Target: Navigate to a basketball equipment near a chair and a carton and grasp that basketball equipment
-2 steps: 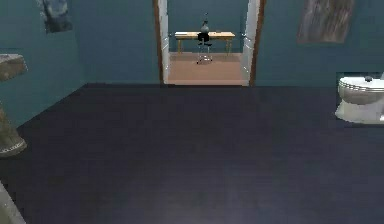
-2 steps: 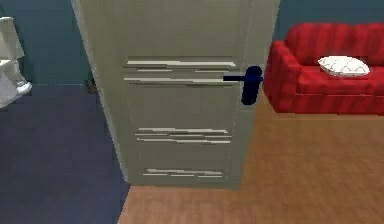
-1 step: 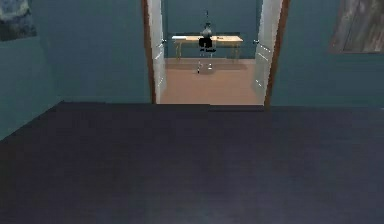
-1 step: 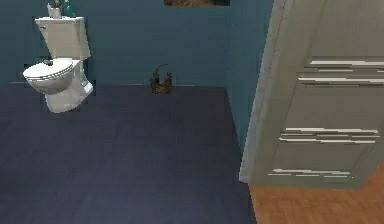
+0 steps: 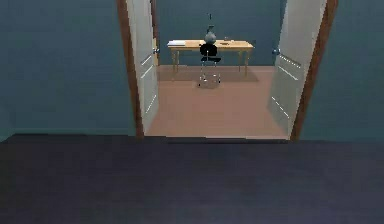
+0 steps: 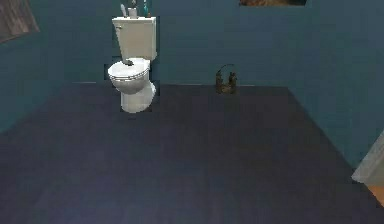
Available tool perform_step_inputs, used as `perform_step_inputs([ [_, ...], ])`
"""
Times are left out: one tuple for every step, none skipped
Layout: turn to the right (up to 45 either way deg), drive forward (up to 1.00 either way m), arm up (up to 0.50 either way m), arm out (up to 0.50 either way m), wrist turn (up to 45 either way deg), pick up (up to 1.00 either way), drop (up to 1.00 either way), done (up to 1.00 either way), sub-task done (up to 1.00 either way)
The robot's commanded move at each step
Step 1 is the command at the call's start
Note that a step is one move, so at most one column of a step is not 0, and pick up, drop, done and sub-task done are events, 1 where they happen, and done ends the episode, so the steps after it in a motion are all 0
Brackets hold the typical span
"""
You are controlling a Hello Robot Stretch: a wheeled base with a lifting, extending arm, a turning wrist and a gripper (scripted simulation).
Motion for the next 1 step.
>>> perform_step_inputs([
  [0.0, 1.00, 0.00, 0.00, 0.0, 0.00, 0.00, 0.00, 0.00],
])
